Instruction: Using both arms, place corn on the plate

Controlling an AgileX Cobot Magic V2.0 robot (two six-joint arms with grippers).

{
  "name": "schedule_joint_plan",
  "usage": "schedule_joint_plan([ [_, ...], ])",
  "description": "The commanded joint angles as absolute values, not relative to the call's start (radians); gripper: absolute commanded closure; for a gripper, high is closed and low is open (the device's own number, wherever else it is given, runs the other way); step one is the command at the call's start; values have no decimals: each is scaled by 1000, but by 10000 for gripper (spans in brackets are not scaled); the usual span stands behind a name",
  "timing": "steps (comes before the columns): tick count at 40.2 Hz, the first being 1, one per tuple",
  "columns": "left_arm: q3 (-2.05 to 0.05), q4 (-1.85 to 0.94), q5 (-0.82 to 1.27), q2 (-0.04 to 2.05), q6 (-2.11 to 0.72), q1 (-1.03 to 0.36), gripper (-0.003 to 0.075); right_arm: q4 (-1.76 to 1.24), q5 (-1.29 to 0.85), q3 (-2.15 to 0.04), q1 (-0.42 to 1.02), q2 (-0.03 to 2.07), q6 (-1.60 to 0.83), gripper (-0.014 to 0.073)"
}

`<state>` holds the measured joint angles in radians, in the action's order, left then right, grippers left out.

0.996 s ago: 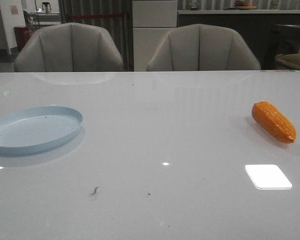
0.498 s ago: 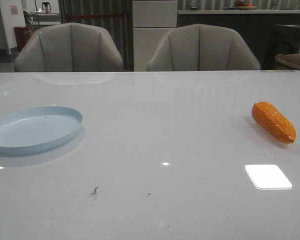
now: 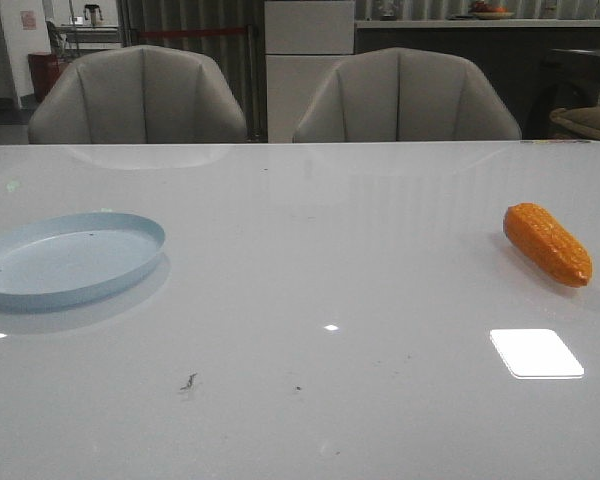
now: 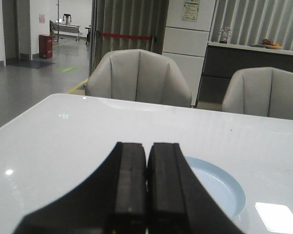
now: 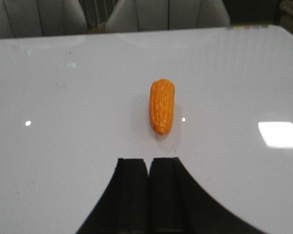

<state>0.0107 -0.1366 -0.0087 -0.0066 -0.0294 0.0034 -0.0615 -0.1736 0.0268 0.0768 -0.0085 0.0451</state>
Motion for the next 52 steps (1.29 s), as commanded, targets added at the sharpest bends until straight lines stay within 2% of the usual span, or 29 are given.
schedule_joint_plan([
  [1, 48, -144, -140, -27, -31, 4, 627, -55, 17, 7, 78, -35, 44, 569],
  [8, 41, -144, -254, -27, -31, 4, 627, -55, 154, 7, 78, -35, 44, 569],
  [13, 2, -144, -256, -27, -31, 4, 627, -68, 200, -39, 78, -35, 44, 569],
  [17, -54, -122, -248, -27, -31, 4, 627, -71, 152, -140, 78, -35, 44, 568],
  [24, -285, -19, -98, 26, -31, 4, 627, -44, -71, -429, 78, 63, 43, 568],
  [30, -494, -19, -67, 225, -31, 4, 627, -42, -74, -563, 78, 293, 43, 568],
  [36, -638, 59, -58, 447, -31, 4, 627, -42, -22, -602, 78, 510, 43, 568],
  [48, -628, 66, 0, 815, -31, 4, 627, -42, -31, -602, 78, 785, 43, 566],
  [50, -628, 66, 0, 846, -31, 4, 627, -42, -30, -602, 78, 811, 43, 542],
  [52, -628, 59, 0, 873, -31, 4, 627, -42, -30, -602, 78, 833, 43, 466],
])
